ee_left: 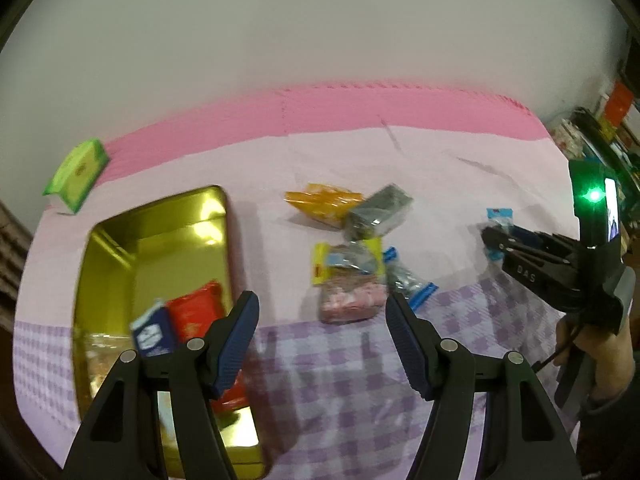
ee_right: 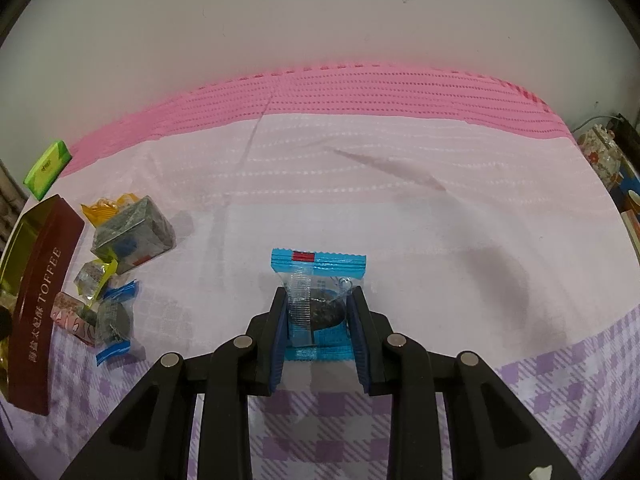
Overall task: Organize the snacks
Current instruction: 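Grasp the pink-wrapped candy with the left tool while the right tool holds the blue candy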
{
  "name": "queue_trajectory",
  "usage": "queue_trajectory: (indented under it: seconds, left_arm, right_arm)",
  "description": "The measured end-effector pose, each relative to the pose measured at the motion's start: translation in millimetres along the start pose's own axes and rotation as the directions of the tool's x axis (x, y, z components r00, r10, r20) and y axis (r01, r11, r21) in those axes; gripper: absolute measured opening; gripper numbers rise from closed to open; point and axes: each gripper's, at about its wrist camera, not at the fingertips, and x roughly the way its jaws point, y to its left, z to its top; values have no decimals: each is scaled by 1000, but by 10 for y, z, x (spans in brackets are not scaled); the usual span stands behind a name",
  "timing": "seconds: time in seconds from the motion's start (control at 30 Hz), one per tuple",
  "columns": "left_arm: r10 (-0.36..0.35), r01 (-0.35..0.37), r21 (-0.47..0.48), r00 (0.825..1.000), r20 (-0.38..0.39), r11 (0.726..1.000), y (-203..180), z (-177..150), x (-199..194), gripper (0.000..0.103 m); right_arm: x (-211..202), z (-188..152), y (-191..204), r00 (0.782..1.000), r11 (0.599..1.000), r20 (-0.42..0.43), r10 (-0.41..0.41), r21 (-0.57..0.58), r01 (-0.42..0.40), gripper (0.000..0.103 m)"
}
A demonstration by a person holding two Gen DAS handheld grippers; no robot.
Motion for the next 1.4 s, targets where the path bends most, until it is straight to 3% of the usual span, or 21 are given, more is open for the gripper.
queue_trajectory:
  seconds: [0.5, 0.8, 0.9, 1.4]
  left_arm:
    - [-5, 2, -25, 995, -101, 1000, -198, 19, 531, 66]
    - [14, -17, -27, 994, -110, 999, -196, 81, 712, 63]
    - [5, -8, -21, 994, -108, 1000, -205, 79, 727, 52]
    - [-4, 3, -11, 996, -94, 1000, -174, -59, 507, 50]
  right_arm:
    - [-17, -57, -51, 999, 999, 38, 31, 10, -31, 27]
    - [-20, -68, -55, 998, 999, 49, 37, 14, -37, 27]
    - [-21, -63, -58, 998, 999, 49, 36, 14, -37, 27]
    - [-24, -65, -15, 998, 1000, 64, 10, -16, -9, 27]
